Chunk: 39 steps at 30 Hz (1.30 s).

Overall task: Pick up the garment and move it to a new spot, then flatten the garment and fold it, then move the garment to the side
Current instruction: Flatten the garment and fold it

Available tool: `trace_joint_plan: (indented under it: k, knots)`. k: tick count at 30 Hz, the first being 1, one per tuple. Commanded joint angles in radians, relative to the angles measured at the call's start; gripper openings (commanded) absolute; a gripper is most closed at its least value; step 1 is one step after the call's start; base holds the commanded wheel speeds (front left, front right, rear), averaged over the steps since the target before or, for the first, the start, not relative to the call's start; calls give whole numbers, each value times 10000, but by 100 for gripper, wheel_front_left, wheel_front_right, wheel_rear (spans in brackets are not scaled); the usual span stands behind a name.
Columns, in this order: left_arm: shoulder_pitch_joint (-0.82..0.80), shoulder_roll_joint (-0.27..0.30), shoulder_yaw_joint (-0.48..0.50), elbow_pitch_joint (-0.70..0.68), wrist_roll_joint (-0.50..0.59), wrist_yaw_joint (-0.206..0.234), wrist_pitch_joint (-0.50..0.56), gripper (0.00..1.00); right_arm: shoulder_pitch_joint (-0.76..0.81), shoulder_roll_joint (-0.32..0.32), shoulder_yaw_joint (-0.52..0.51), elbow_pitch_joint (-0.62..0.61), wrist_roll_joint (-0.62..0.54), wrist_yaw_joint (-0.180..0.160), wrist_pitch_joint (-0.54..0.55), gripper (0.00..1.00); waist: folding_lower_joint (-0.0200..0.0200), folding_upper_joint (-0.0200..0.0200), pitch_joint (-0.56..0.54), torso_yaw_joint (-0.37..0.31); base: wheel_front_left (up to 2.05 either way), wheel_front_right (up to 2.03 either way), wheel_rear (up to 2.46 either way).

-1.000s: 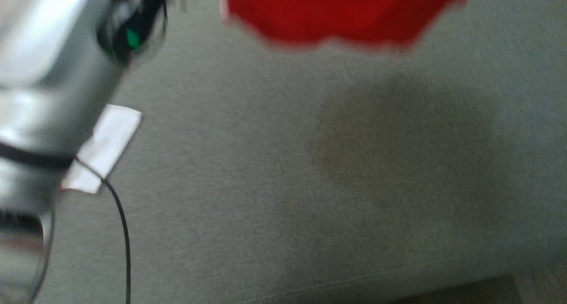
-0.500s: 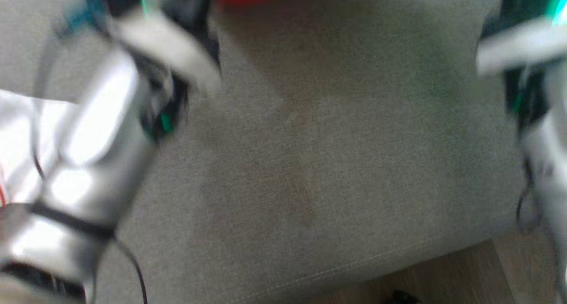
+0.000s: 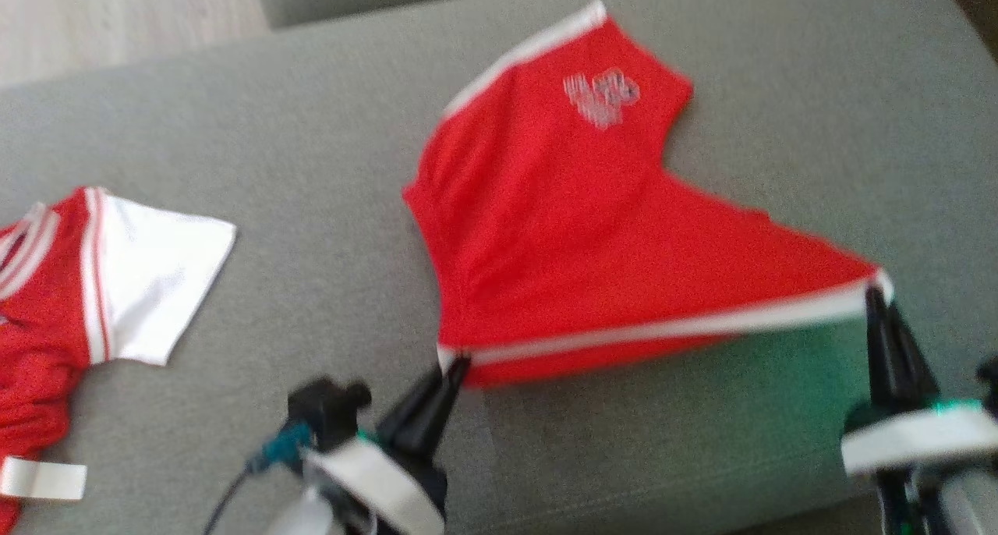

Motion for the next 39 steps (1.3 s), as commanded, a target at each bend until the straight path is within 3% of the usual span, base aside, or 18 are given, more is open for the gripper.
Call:
trace_joint_plan:
  k: [1,11,17,24,30,39]
  knots:
    - [361,48,483,-514,218,-59,-60,0,632,-339,-21,-535,104,-7,-45,0,-1,0,-958,338,0,0,0]
    - [1940,252,286,-1469,835,-59,-60,0,2921,-556,-1269,-2577,-53,-7,903,0,-1,0,-1369,789,0,0,0]
    - [1547,246,-153,-1685,231,-59,-60,0,2296,-276,-1788,-3196,-600,-7,2408,0,-1,0,-1152,1134,0,0,0]
    - [-547,-198,-1196,-1177,-1804,-59,96,0,-407,-313,-1878,-2156,-899,-7,3863,0,-1,0,-386,1836,0,0,0]
    - [-2224,-658,-1315,-496,-4037,-59,455,0,-2639,-481,-2072,-903,-743,-7,4918,0,-1,0,226,2252,0,0,0]
    - [-3493,-895,-1228,547,-5553,-59,392,0,-4907,-956,-1061,1008,-961,-7,5627,0,-1,0,880,2633,0,0,0]
